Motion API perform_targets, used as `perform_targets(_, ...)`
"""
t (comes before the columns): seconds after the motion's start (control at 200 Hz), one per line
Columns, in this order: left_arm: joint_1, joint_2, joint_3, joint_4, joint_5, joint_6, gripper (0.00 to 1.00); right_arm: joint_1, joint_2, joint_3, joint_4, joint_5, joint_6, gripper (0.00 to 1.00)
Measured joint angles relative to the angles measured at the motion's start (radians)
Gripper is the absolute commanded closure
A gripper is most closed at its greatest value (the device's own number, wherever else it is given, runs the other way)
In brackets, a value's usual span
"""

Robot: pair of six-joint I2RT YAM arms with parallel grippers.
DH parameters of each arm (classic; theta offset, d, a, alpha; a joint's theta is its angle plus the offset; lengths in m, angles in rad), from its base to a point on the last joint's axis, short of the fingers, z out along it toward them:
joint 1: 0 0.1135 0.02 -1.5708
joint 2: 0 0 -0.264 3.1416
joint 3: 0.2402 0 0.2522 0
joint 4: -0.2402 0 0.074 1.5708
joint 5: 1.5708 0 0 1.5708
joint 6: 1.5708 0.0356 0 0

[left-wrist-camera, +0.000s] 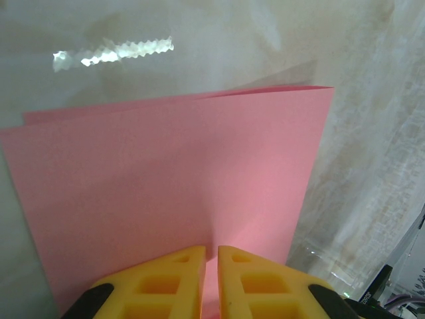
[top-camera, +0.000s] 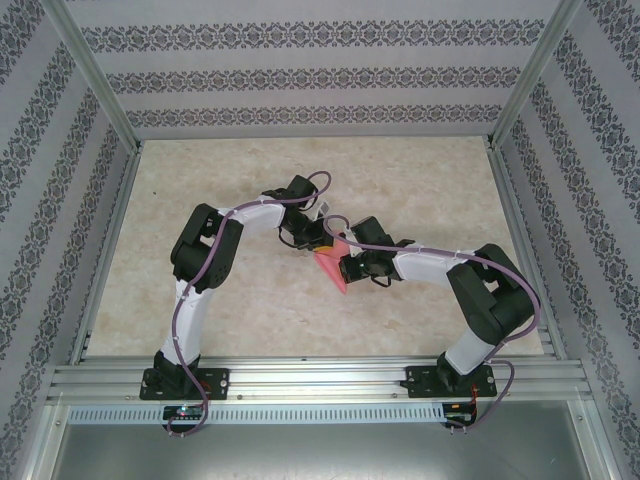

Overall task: Fold a paper plane with a square sheet of paper (fold left side to right side)
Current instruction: Third fold the triangle at the center of the table.

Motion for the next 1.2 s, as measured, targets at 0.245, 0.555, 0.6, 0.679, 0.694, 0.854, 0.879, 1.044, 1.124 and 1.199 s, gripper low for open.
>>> perform_targets(0.245,0.000,0.000,0.000,0.000,0.000,0.000,0.84,0.000,0.009,0.004,-0.008,0.000,0.000,1.00)
perform_targets(0.555,0.000,0.000,0.000,0.000,0.000,0.000,0.83,0.000,0.011,0.004,-0.012,0.000,0.017,1.00)
perform_targets(0.6,0.000,0.000,0.000,0.000,0.001,0.000,0.81,0.000,0.011,0.004,-0.012,0.000,0.019,1.00)
perform_targets(0.679,0.000,0.000,0.003,0.000,0.003,0.001,0.81,0.000,0.013,0.004,-0.012,0.000,0.020,1.00)
perform_targets(0.694,0.000,0.000,0.003,-0.001,0.003,0.002,0.81,0.000,0.014,0.004,-0.012,0.000,0.022,1.00)
perform_targets(0.854,0.000,0.000,0.020,-0.027,-0.001,0.009,0.78,0.000,0.019,0.004,-0.011,-0.001,0.025,1.00)
perform_targets(0.879,0.000,0.000,0.025,-0.034,-0.002,0.011,0.77,0.000,0.020,0.004,-0.011,-0.002,0.026,1.00)
perform_targets(1.044,0.003,0.000,0.082,-0.080,-0.008,0.026,0.72,0.000,0.021,0.004,-0.011,-0.003,0.026,1.00)
perform_targets(1.124,0.008,0.000,0.121,-0.097,-0.007,0.030,0.69,0.000,0.023,0.005,-0.010,-0.004,0.026,1.00)
perform_targets(1.199,0.016,0.000,0.153,-0.111,-0.007,0.034,0.68,0.001,0.024,0.006,-0.011,-0.004,0.026,1.00)
